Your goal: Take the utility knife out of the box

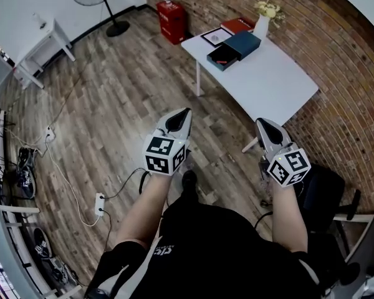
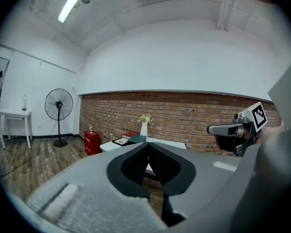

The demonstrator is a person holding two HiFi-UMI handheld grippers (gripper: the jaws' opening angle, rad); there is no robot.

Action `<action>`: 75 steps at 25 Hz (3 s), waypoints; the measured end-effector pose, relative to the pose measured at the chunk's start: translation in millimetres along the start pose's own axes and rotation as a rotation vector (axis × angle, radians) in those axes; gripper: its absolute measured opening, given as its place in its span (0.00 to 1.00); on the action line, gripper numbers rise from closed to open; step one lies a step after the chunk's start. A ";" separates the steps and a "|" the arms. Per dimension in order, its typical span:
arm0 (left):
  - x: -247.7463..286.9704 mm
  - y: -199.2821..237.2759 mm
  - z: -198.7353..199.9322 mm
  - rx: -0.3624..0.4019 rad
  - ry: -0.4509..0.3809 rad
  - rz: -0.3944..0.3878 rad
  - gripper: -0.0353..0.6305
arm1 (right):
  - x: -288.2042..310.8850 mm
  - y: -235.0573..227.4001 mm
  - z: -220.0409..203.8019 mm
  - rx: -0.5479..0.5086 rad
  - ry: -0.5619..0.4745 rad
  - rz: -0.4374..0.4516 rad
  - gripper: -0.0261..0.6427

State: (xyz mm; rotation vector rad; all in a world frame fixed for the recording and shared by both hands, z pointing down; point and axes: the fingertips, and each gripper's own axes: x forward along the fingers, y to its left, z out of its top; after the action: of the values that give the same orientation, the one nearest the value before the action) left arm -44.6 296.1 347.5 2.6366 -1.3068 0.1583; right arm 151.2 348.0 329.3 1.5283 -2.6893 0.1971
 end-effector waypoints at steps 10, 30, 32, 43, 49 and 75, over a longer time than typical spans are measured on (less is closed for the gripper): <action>101.0 115.1 29.7 -0.003 0.017 -0.030 0.06 | 149.6 -41.3 -1.0 0.045 0.064 -0.040 0.05; 252.7 178.5 29.9 0.004 0.090 -0.047 0.06 | 281.7 -153.0 -19.1 0.082 0.123 0.008 0.05; 281.0 184.9 30.2 0.003 0.100 -0.028 0.06 | 297.9 -178.6 -23.6 0.088 0.132 0.026 0.05; 422.3 197.6 55.2 -0.002 0.149 0.030 0.06 | 365.6 -299.2 -40.5 0.122 0.213 0.116 0.05; 454.0 211.7 49.5 -0.002 0.169 0.006 0.06 | 401.9 -308.4 -57.8 0.102 0.284 0.157 0.06; 493.5 262.8 19.6 -0.042 0.203 -0.222 0.06 | 470.8 -287.4 -172.6 -0.315 0.865 0.288 0.17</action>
State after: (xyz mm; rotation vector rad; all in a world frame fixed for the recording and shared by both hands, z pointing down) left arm 44.8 -246.4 450.8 2.6248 -0.9377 0.3503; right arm 151.7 -176.2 572.7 0.7116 -2.0760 0.3294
